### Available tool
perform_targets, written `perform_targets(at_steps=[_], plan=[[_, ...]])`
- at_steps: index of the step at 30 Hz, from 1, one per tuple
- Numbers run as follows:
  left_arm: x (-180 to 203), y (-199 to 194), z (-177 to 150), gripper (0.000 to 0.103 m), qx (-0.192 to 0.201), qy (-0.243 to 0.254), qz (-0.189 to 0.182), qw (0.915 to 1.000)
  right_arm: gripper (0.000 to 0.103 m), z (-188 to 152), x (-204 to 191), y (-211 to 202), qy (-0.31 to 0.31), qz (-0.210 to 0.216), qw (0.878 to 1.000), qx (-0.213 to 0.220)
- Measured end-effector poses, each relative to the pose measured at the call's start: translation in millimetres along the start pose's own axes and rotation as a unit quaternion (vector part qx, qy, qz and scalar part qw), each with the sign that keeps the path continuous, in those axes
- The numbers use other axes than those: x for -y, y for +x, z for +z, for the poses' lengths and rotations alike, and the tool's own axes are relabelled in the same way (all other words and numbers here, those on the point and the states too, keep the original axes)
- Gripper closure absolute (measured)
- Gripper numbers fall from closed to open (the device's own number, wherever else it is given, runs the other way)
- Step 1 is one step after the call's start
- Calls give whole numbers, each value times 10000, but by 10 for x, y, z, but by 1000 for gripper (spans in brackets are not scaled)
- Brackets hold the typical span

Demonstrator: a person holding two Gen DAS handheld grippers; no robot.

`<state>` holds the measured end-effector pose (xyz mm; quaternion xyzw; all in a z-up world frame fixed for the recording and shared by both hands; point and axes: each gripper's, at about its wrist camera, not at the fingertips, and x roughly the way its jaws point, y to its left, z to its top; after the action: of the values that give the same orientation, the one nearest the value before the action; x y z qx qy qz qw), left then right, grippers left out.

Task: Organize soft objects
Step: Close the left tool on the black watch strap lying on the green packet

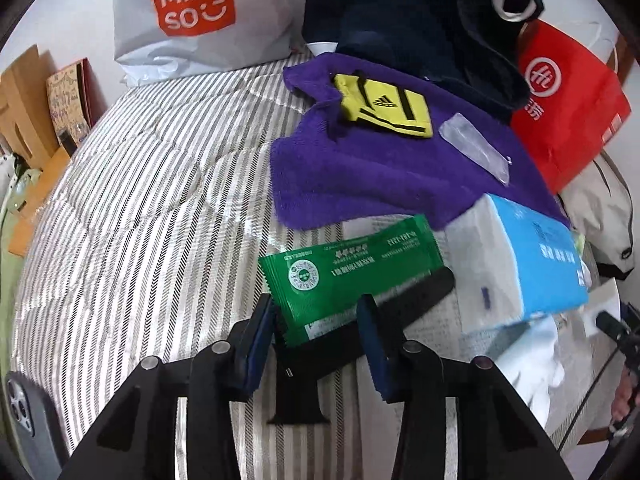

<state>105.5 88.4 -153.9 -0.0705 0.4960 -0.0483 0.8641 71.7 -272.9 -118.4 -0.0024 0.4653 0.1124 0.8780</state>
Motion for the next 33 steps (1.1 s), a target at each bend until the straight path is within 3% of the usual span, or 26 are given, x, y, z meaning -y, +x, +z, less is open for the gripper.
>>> perform_targets(at_steps=[2, 6, 12, 20, 24, 29, 33], plan=[[37, -44, 16, 42, 143, 160, 42, 9998, 23, -1, -5, -6, -4, 32, 10000, 3], [143, -3, 192, 38, 306, 546, 330, 9975, 23, -19, -6, 4, 17, 74, 10000, -35], [223, 285, 348, 40, 20, 608, 204, 9979, 22, -56, -60, -22, -23, 95, 9999, -58], [345, 126, -74, 40, -115, 809, 137, 9966, 23, -103, -139, -63, -182, 119, 9997, -89], [498, 54, -266, 40, -211, 1189, 350, 9921, 23, -119, -156, -92, -204, 165, 9996, -68], [538, 122, -202, 29, -265, 1238, 386, 9912, 22, -142, -163, -127, -231, 169, 9996, -35], [659, 159, -224, 29, -344, 1406, 418, 9886, 22, -156, -167, -122, -225, 171, 9996, -82]])
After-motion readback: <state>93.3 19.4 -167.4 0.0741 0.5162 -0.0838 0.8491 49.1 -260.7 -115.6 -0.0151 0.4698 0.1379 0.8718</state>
